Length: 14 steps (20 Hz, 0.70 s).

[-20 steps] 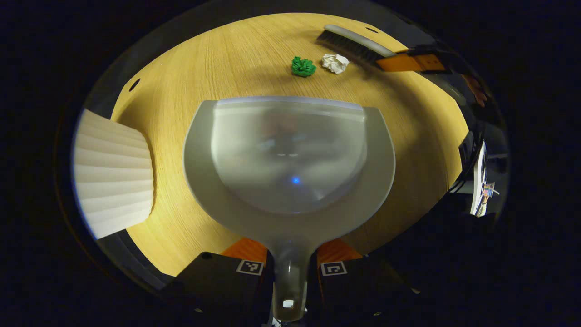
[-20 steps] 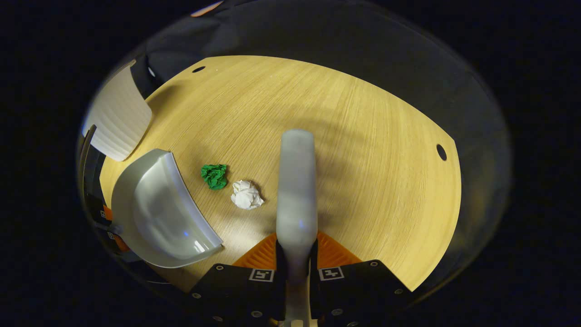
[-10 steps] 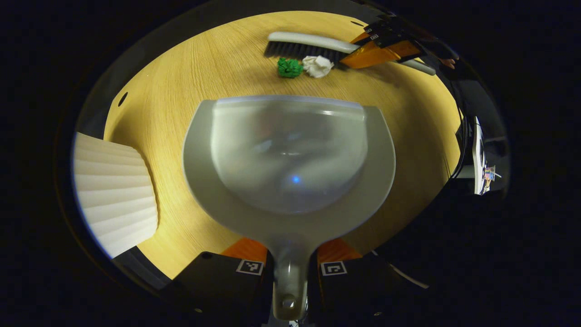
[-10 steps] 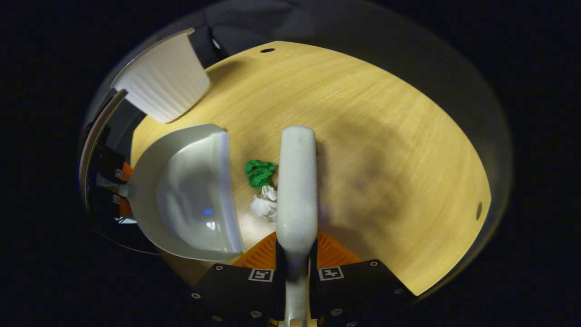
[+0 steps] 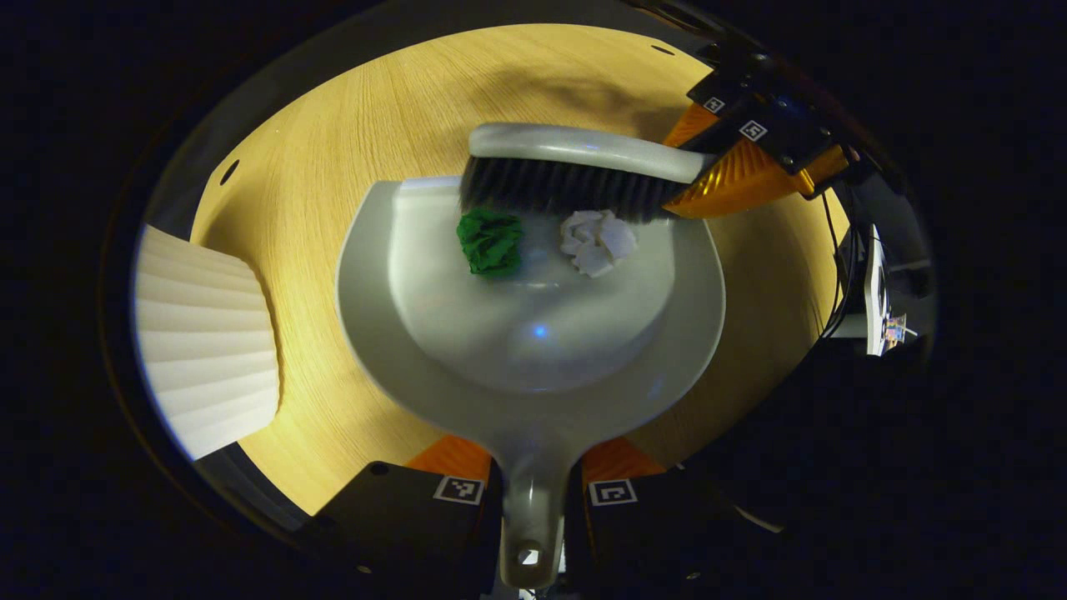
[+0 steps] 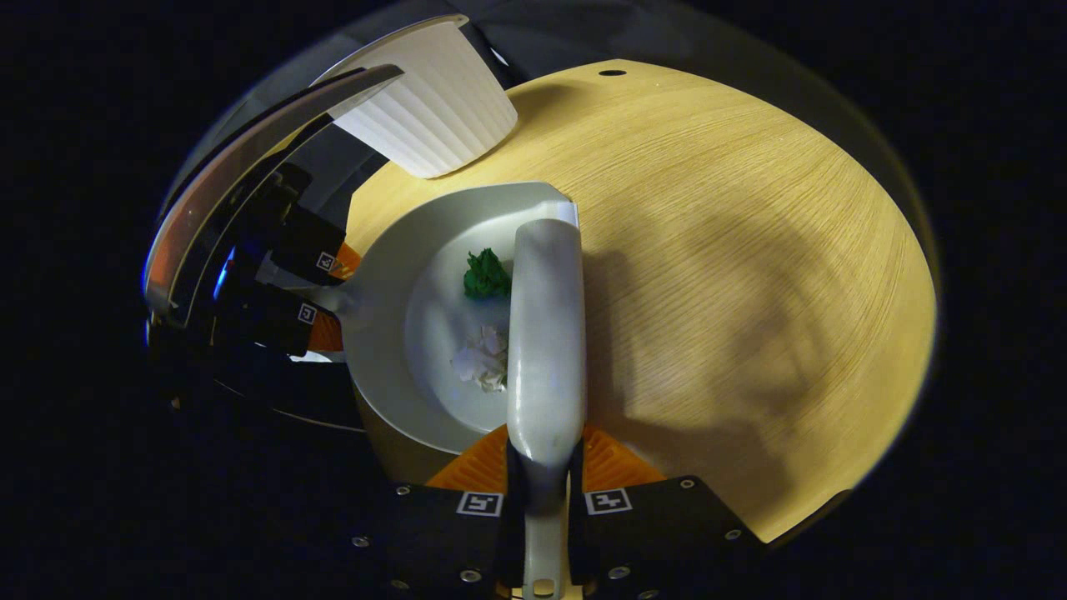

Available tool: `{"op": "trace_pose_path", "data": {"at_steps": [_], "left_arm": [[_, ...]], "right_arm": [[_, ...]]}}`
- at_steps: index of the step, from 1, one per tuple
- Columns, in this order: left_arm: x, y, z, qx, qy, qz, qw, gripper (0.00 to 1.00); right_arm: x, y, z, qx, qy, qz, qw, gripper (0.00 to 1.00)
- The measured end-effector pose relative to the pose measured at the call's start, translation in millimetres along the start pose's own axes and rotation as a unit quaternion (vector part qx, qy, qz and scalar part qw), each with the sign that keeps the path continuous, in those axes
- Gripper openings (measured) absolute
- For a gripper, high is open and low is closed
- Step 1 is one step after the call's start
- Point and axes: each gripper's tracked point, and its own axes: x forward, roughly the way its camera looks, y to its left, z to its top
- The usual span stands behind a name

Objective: Pick up the small broom and dustpan from the desktop, sweep the trash into the dustpan with the broom, and then empty the trash into the garbage bin.

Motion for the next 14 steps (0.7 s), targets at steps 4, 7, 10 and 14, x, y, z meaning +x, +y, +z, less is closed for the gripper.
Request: {"op": "trace_pose_path", "data": {"at_steps": [4,7,10,14], "left_arm": [[3,-4,-2,-0.027,-0.010,0.003,1.000,0.31],[0,-11,-7,-0.061,-0.016,0.004,0.998,0.31],[-2,-17,-7,-0.097,-0.020,0.008,0.995,0.31],[0,-28,-2,-0.148,-0.024,0.016,0.989,0.31]], "right_arm": [[-13,-24,0,0.056,-0.038,-0.061,0.996,0.21],[-28,-40,-12,0.127,-0.059,-0.115,0.983,0.21],[-31,-50,-39,0.219,-0.059,-0.168,0.959,0.21],[-27,-40,-61,0.337,-0.073,-0.198,0.917,0.21]]}}
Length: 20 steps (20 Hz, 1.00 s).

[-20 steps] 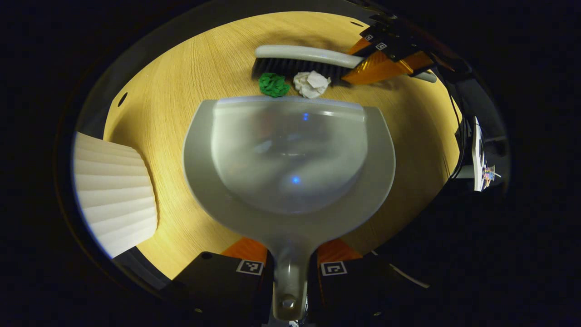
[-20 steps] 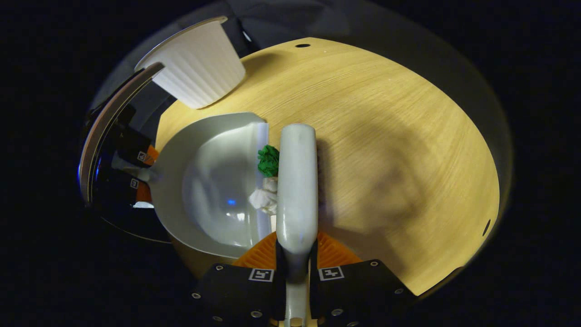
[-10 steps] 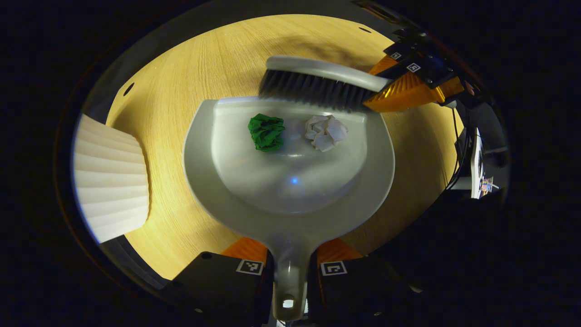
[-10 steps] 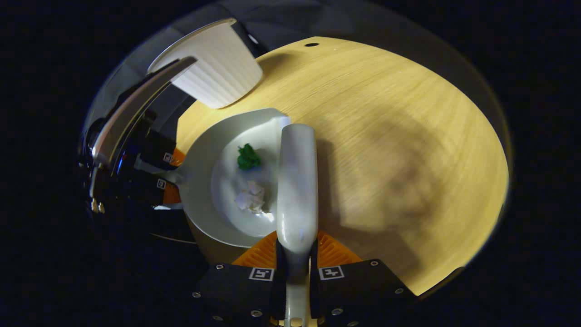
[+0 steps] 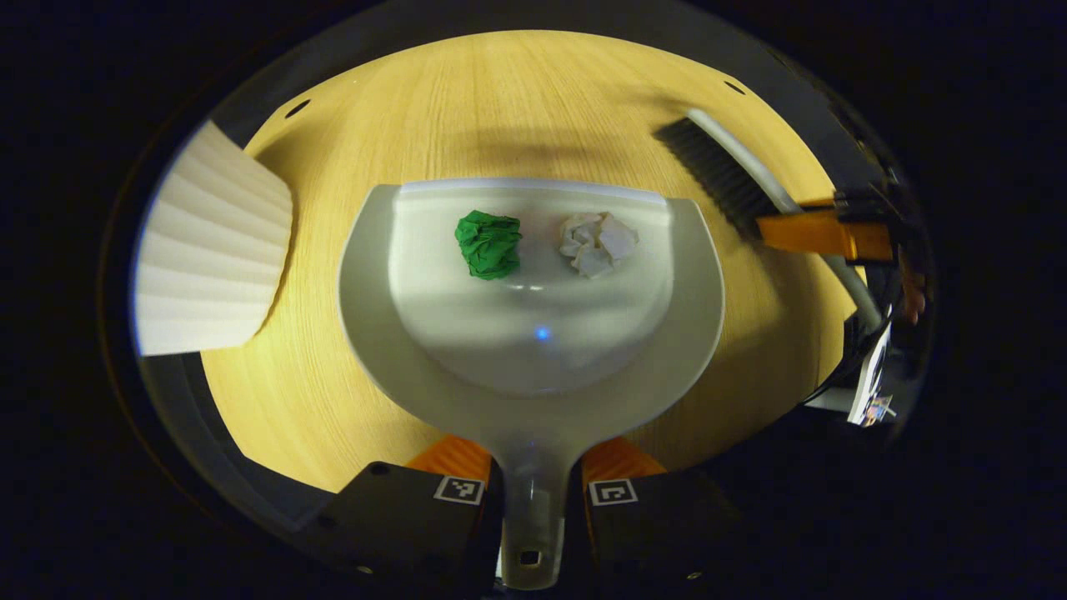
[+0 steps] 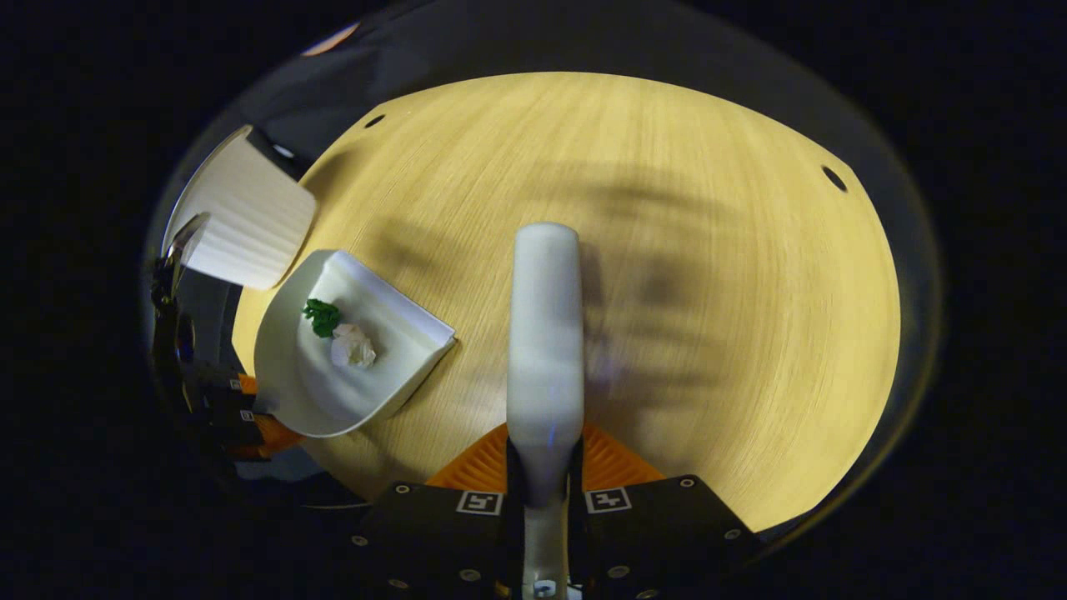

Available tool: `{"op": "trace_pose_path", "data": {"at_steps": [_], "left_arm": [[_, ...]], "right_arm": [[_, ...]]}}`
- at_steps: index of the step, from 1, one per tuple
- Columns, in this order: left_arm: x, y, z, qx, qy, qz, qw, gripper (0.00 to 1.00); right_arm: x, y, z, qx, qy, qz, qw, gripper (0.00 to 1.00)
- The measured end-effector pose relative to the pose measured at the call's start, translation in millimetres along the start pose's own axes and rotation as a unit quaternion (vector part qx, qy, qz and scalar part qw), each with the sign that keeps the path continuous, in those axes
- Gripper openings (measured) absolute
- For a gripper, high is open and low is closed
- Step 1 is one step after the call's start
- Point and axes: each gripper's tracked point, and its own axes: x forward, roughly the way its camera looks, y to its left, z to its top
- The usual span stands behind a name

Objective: Pick up the small broom and dustpan from the desktop, sweep the trash into the dustpan with the broom, and then empty the trash into the garbage bin.

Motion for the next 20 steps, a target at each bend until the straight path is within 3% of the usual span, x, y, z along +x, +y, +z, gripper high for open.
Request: {"op": "trace_pose_path", "data": {"at_steps": [5,9,20], "left_arm": [[1,-11,5,-0.043,-0.010,-0.002,0.999,0.31],[-7,-12,21,-0.059,-0.033,-0.006,0.998,0.31],[-159,-6,31,-0.021,-0.122,-0.022,0.992,0.31]], "right_arm": [[2,1,-32,0.043,-0.015,-0.049,0.998,0.21],[3,3,-42,0.026,-0.025,-0.067,0.997,0.21],[3,3,-50,-0.001,-0.032,-0.062,0.998,0.22]]}}
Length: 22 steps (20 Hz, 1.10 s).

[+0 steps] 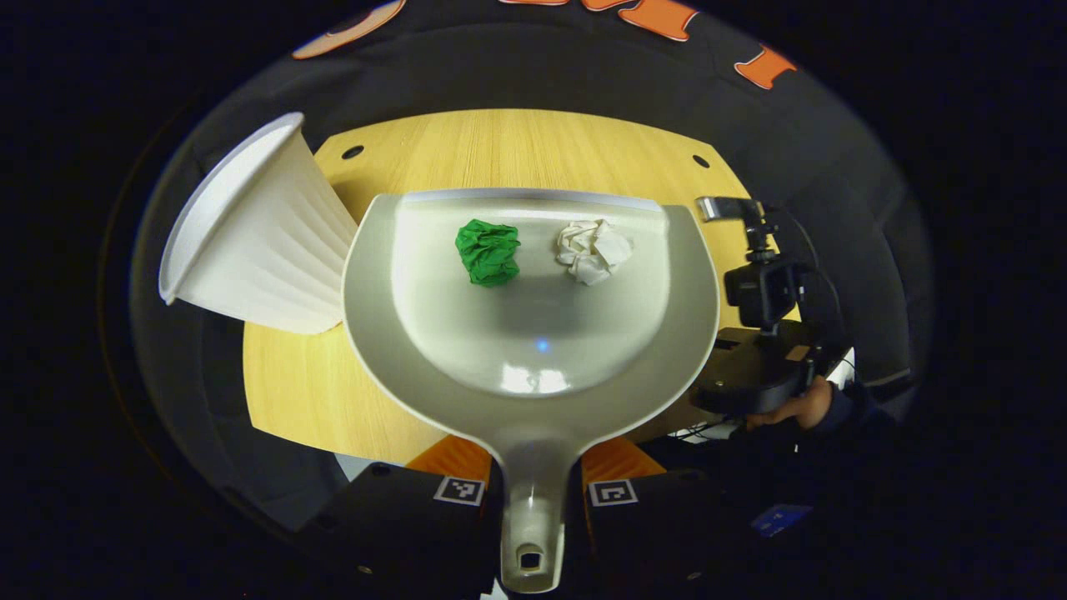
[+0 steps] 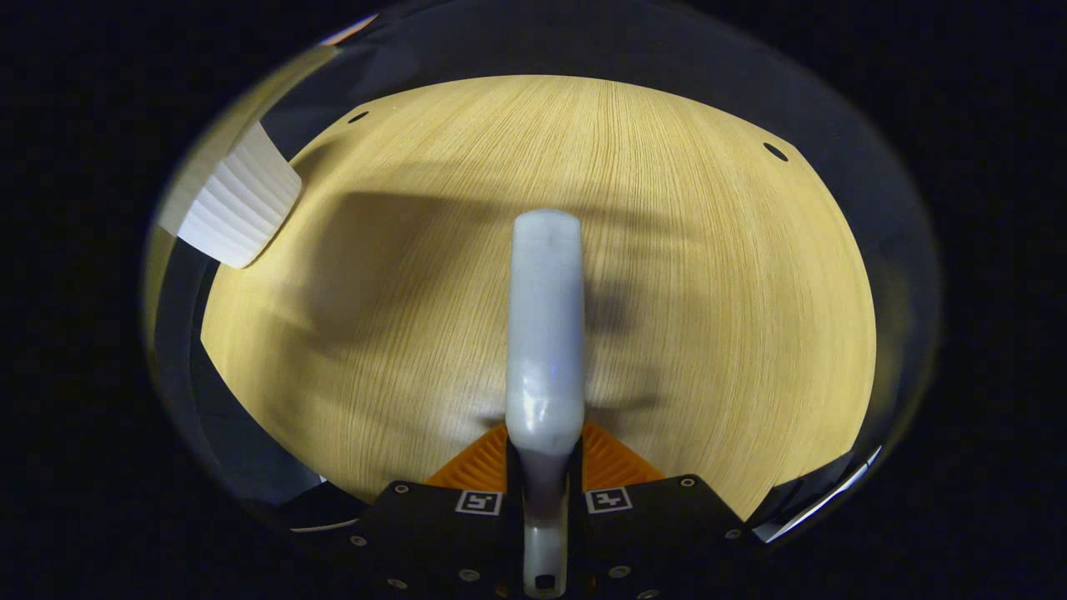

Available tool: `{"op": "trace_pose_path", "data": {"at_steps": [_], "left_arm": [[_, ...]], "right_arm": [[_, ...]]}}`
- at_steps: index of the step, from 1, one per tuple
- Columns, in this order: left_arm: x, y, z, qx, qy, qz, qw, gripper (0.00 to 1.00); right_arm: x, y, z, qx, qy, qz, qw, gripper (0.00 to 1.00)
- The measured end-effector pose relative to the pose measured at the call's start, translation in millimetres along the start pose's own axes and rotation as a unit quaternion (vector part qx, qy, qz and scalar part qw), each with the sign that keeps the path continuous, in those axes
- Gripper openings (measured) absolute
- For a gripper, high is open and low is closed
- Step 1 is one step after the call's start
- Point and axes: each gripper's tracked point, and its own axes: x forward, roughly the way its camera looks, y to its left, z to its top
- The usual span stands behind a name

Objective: Pick up the small broom and dustpan from the desktop, sweep the trash into the dustpan with the broom, and then empty the trash into the garbage bin.

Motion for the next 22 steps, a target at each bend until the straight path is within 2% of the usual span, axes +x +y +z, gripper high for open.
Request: {"op": "trace_pose_path", "data": {"at_steps": [3,6,12,15,19,22], "left_arm": [[-42,-4,13,0.000,-0.010,-0.009,1.000,0.31],[-80,22,29,-0.013,-0.024,0.002,1.000,0.31],[-125,136,50,-0.078,-0.065,0.069,0.992,0.31],[-134,203,47,-0.098,-0.060,0.112,0.987,0.31],[-142,269,50,-0.052,-0.028,0.190,0.980,0.31],[-158,286,49,0.023,0.011,0.245,0.969,0.31]], "right_arm": [[-1,0,-3,-0.002,-0.002,0.002,1.000,0.22],[-1,0,-4,0.004,-0.001,0.005,1.000,0.22],[-2,-1,-4,0.019,0.002,0.003,1.000,0.22],[0,1,-3,0.021,0.005,-0.004,1.000,0.22],[0,2,1,0.026,0.008,-0.014,1.000,0.22],[0,4,5,0.033,0.006,-0.018,0.999,0.25]]}}
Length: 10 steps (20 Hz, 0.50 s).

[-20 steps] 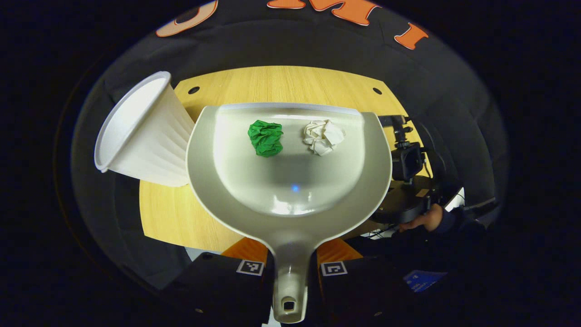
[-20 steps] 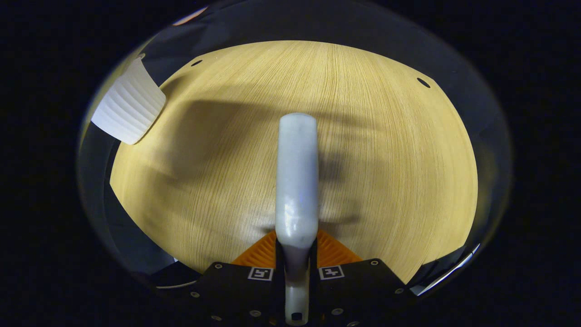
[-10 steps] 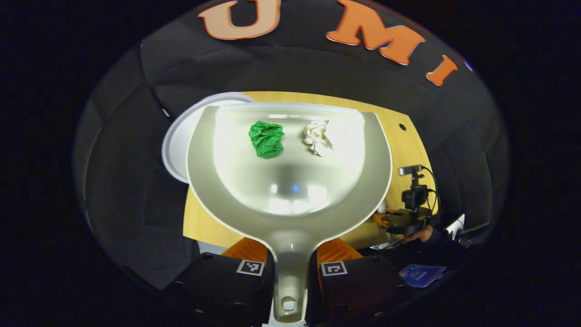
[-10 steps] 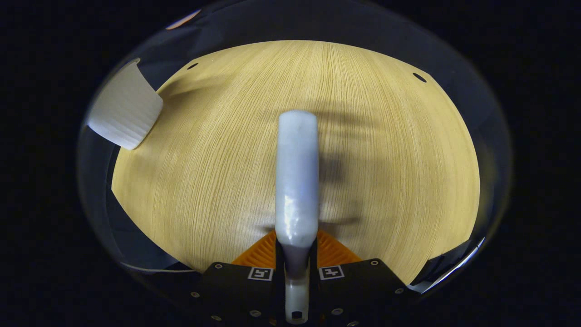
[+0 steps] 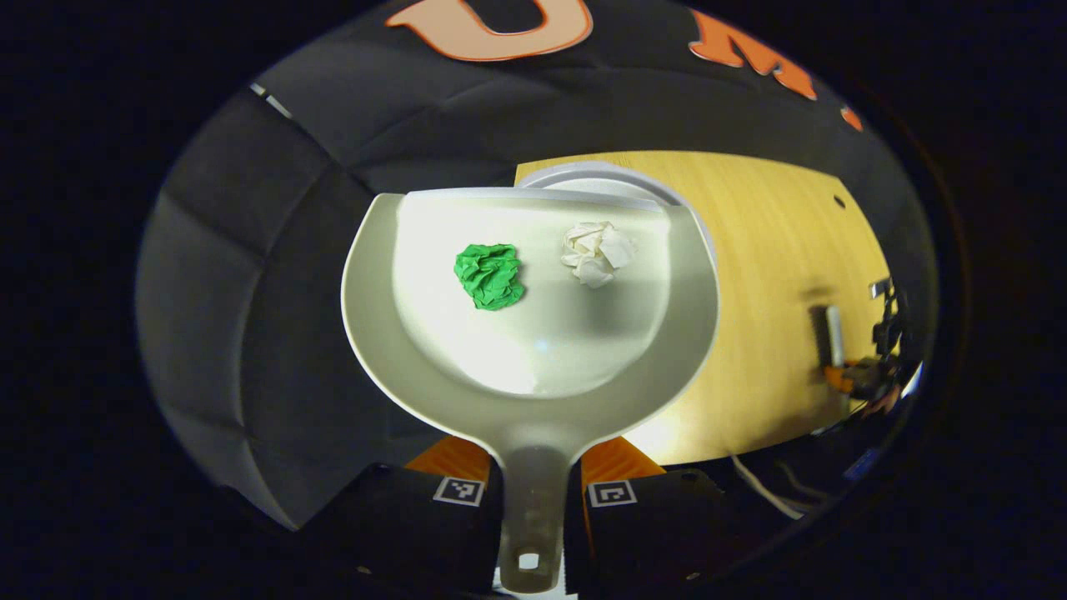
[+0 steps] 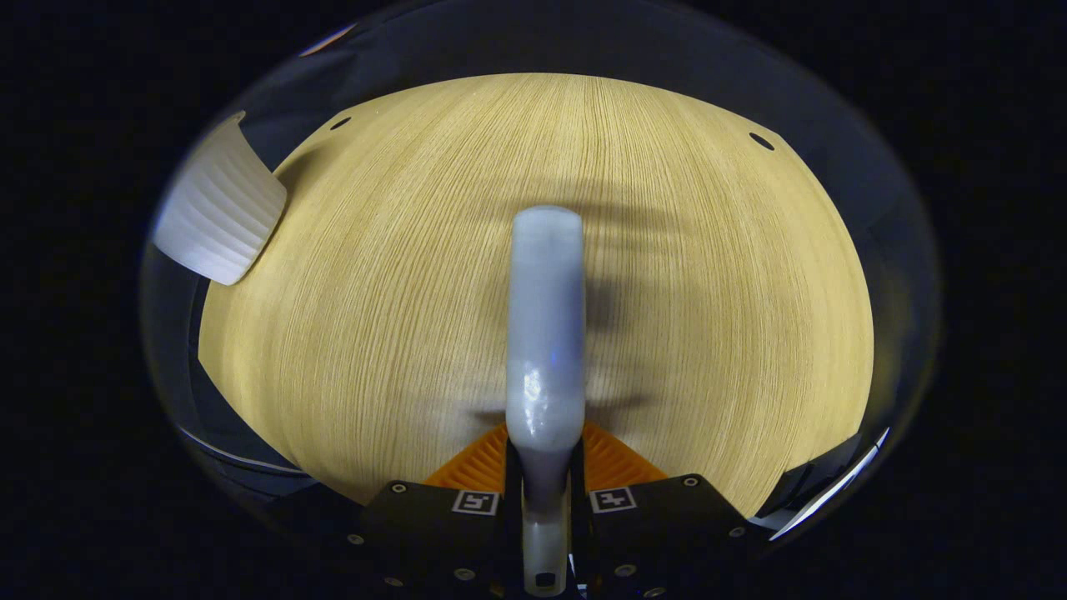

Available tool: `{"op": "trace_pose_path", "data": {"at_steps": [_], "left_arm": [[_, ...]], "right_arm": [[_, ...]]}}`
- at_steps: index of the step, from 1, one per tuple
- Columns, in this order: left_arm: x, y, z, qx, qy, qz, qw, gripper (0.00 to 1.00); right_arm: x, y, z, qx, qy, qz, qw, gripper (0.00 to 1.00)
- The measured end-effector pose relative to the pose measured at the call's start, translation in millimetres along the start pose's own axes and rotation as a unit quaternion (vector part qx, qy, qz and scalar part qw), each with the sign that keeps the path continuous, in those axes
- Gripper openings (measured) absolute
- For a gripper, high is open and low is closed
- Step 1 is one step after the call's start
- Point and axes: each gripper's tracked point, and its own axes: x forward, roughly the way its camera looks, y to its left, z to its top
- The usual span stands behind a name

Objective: Pick up the small broom and dustpan from the desktop, sweep the trash into the dustpan with the broom, and then empty the trash into the garbage bin.

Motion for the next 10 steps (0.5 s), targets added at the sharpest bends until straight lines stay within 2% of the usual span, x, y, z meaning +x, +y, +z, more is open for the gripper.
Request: {"op": "trace_pose_path", "data": {"at_steps": [3,5,6,7,8,9,10], "left_arm": [[-10,25,12,0.089,0.012,0.043,0.995,0.31],[-21,45,24,0.165,0.016,0.082,0.983,0.31],[-24,53,28,0.200,0.014,0.104,0.974,0.31],[-24,66,34,0.239,0.011,0.134,0.962,0.31],[-29,78,43,0.279,0.008,0.173,0.945,0.31],[-37,90,56,0.320,0.002,0.215,0.923,0.31],[-37,98,64,0.342,0.000,0.240,0.908,0.30]], "right_arm": [[0,0,1,0.011,0.002,-0.001,1.000,0.28],[-1,-1,2,0.016,0.005,0.001,1.000,0.28],[0,-1,3,0.018,0.005,0.002,1.000,0.20],[0,-1,3,0.020,0.005,0.003,1.000,0.29],[0,-1,4,0.021,0.006,0.003,1.000,0.29],[0,-1,3,0.022,0.006,0.004,1.000,0.29],[-1,-1,4,0.022,0.006,0.005,1.000,0.29]]}}
